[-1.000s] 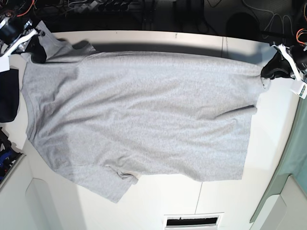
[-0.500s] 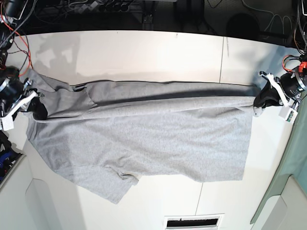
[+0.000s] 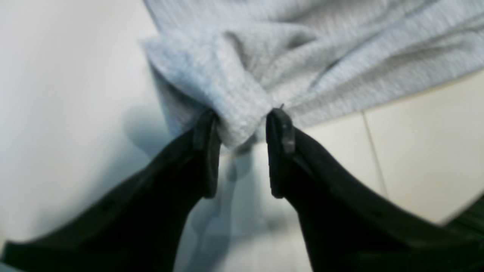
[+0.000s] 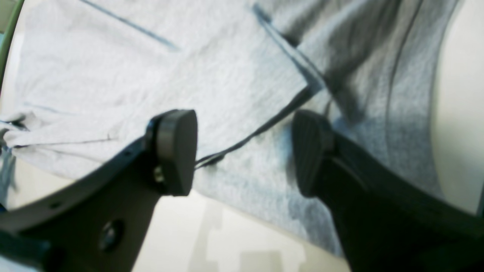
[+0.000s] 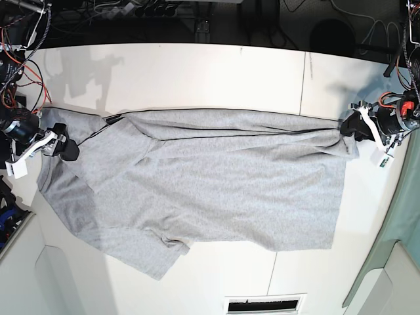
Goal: Layout the t-shirt on the table in an organized manner, then fold the t-shirt properly
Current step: 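Lay the taut edge down with both grippers to straighten the shirt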
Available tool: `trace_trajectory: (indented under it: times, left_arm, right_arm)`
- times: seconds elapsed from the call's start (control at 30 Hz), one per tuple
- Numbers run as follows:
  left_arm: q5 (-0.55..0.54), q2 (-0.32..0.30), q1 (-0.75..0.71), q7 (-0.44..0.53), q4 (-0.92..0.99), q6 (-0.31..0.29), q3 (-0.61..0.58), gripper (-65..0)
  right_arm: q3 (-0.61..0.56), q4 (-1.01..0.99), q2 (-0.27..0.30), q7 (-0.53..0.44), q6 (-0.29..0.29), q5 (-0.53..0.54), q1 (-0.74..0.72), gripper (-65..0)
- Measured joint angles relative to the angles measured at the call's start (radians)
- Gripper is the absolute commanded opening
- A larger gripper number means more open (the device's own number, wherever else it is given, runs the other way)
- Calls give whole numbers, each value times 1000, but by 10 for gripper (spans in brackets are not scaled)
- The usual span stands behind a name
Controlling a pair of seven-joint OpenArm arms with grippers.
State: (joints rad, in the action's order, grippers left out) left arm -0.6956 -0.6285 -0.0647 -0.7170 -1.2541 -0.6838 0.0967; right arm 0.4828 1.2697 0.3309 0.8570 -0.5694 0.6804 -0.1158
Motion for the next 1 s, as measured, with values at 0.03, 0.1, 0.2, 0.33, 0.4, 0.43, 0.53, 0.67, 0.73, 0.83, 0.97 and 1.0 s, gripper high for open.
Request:
trace_trajectory:
  times: [0.03, 0.1, 0.2, 0.33, 0.4, 0.43, 0.53, 0.67, 0.73, 0.83, 0.97, 1.0]
  left_arm:
    - [-40, 0, -2, -28, -5, -2, 1, -421]
    - [-125, -3, -21, -42, -21, -5, 4, -421]
    - [-185, -3, -72, -51, -40, -6, 44, -421]
    - [-221, -3, -103, -66, -40, -5, 143, -418]
    - [-265, -5, -98, -85, -41, -5, 194, -368]
    - [-284, -7, -95, -105, -42, -5, 212, -340]
    - [-312, -8, -97, -148, -42, -5, 225, -303]
    - [-382, 10, -105, -197, -42, -5, 223, -303]
    - [-409, 16, -121, -209, -42, -5, 224, -303]
    - [-408, 44, -152, -209, -42, 0, 225, -303]
    - [-272, 108, -165, -142, -41, 98, 223, -303]
    - [-256, 120, -164, -106, -41, 135, 224, -303]
  right_arm:
    - [14, 1, -2, 13, 0, 2, 2, -264]
    - [59, 8, -1, 27, 1, 21, 21, -264]
    - [142, 21, -1, 26, 5, 78, 92, -264]
    - [225, 18, -1, 37, 8, 79, 195, -264]
    - [246, 19, -2, 31, 7, 90, 227, -264]
    - [253, 19, -1, 21, 5, 90, 240, -264]
    - [255, 20, -2, -34, 5, 100, 286, -264]
    - [256, 19, -19, -66, 5, 79, 297, -264]
    - [247, 19, -29, -107, 5, 51, 288, -264]
    - [232, 19, -41, -117, 5, 16, 274, -264]
    - [204, 19, -46, -142, 11, -2, 274, -264]
    - [192, 19, -46, -157, 16, -13, 274, -264]
